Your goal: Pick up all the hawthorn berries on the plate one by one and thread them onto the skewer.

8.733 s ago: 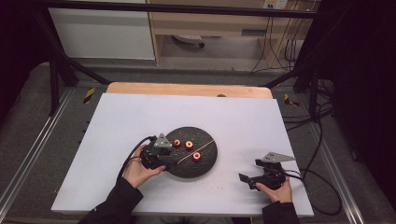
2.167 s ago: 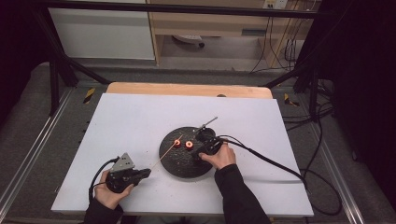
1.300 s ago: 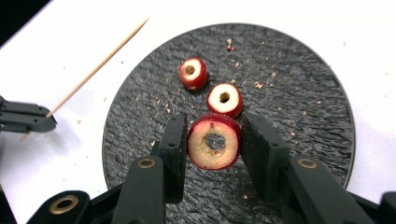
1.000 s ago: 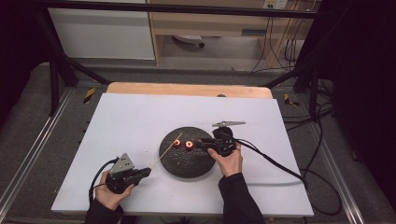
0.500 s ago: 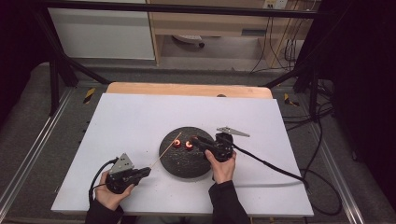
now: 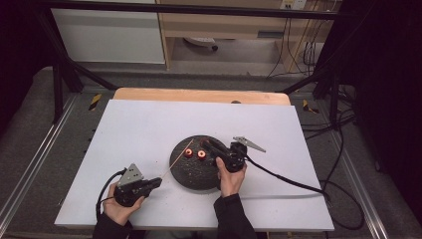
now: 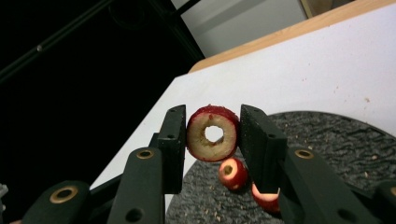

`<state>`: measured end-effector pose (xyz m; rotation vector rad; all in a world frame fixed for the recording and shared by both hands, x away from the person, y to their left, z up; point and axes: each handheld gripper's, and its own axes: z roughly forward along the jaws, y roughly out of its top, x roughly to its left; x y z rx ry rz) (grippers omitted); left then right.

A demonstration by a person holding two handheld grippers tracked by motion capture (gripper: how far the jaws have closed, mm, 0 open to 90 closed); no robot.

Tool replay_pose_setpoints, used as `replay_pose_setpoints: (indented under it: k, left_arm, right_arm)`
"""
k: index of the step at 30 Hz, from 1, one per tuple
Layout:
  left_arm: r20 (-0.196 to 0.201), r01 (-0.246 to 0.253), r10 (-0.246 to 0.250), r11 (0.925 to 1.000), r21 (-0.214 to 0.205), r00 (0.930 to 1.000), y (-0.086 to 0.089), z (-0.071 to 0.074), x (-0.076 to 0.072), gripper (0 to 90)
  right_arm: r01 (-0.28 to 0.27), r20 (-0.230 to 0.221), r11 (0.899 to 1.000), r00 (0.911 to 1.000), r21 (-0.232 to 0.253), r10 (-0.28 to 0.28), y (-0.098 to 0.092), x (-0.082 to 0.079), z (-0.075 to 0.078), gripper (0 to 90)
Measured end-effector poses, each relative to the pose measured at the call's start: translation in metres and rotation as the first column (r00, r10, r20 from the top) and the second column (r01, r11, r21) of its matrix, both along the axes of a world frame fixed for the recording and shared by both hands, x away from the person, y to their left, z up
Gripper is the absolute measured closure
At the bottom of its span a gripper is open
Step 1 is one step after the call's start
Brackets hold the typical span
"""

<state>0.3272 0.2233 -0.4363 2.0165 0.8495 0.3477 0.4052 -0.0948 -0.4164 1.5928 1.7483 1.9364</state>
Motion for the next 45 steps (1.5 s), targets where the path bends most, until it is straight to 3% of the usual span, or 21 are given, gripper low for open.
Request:
replay_pose_setpoints:
  k: [9, 20, 26, 45]
  left_arm:
    - [0.007, -0.014, 0.014, 0.9989, -0.045, 0.9999, -0.008, -0.001, 0.000, 87.9]
    - [0.023, -0.018, 0.020, 0.9979, -0.063, 0.9995, -0.018, -0.002, -0.001, 87.9]
    - [0.017, -0.020, 0.021, 0.9966, -0.080, 0.9996, -0.022, -0.004, 0.000, 87.9]
    - [0.030, -0.021, 0.024, 0.9944, -0.104, 0.9993, -0.032, -0.008, -0.002, 88.0]
  right_arm:
    - [0.036, 0.027, 0.997, 0.9989, 0.067, -0.037, -0.002, 0.011, 0.004, 63.0]
    - [0.043, 0.050, 0.988, 0.9975, 0.149, -0.051, -0.003, 0.016, 0.006, 63.0]
    - [0.053, 0.075, 0.983, 0.9949, 0.173, -0.067, -0.004, 0.015, 0.009, 62.9]
    - [0.056, 0.094, 0.969, 0.9923, 0.239, -0.081, 0.000, 0.013, 0.005, 63.1]
